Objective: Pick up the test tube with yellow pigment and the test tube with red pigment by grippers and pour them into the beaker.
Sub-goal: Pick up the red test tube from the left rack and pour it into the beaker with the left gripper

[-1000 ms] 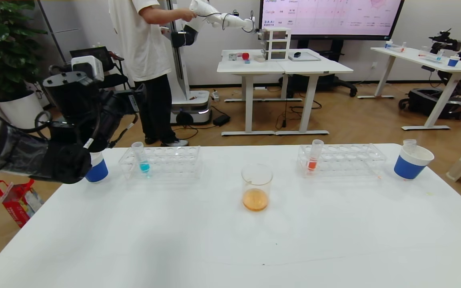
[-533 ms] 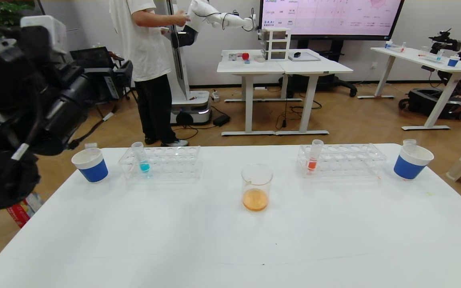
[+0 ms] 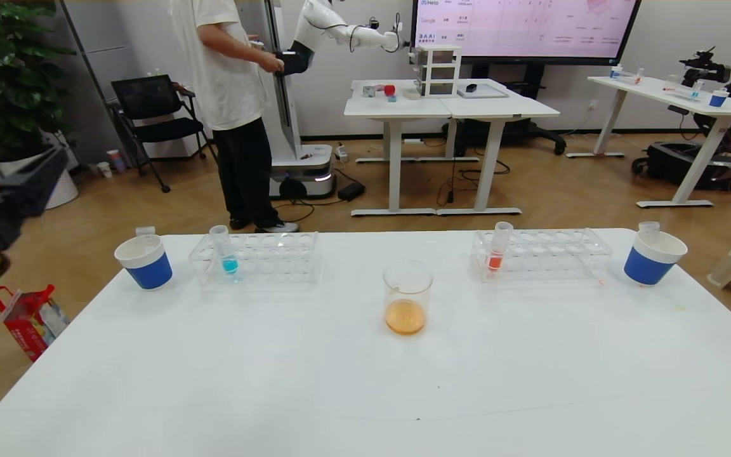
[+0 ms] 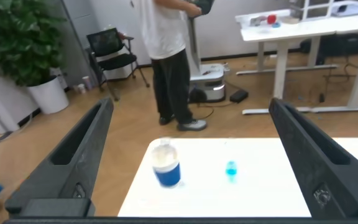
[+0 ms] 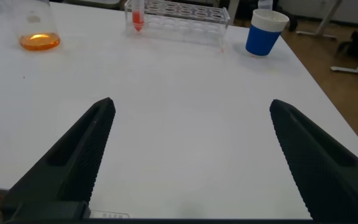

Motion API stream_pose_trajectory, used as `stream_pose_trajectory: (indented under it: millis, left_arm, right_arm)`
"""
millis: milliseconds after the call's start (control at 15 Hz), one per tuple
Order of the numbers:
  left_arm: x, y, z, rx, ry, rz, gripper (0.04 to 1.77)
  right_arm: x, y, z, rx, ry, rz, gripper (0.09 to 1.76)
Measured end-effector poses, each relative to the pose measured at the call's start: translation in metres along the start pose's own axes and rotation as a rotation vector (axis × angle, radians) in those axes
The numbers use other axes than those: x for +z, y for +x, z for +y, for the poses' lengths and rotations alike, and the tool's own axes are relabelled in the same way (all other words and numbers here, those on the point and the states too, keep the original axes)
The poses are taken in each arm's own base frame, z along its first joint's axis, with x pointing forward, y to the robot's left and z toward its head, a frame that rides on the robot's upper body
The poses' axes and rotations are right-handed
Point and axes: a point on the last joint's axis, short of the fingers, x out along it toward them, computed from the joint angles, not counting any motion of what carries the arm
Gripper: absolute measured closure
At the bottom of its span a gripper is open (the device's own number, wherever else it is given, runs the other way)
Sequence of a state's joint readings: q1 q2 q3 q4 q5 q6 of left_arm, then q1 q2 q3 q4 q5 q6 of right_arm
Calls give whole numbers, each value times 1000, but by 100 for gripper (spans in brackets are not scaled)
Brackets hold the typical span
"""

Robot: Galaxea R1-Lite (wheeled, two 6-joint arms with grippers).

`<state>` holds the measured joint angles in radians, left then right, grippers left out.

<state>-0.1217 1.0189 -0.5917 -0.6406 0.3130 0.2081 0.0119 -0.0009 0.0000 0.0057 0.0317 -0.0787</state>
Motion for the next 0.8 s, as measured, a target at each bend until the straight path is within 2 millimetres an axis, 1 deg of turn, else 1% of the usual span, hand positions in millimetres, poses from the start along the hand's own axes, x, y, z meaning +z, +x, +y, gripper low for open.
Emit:
stream_pose_trajectory:
  millis: [200,333,467,600,800]
  left_arm:
    - [8,-56,24,30,36,67,7]
    - [14,-95,37,66,39,63,7]
    - [13,-131,47,129,35,48,7]
    - [9,-159,53,158,26,2,7]
    - [-8,-192,57,186,31,-69,7]
  right_arm:
    - [0,0,0,0,0,0,11]
    - [0,0,0,0,0,0,11]
    - [0,0,0,0,0,0,11]
    - [0,0,0,0,0,0,11]
    - [0,0,0,0,0,0,11]
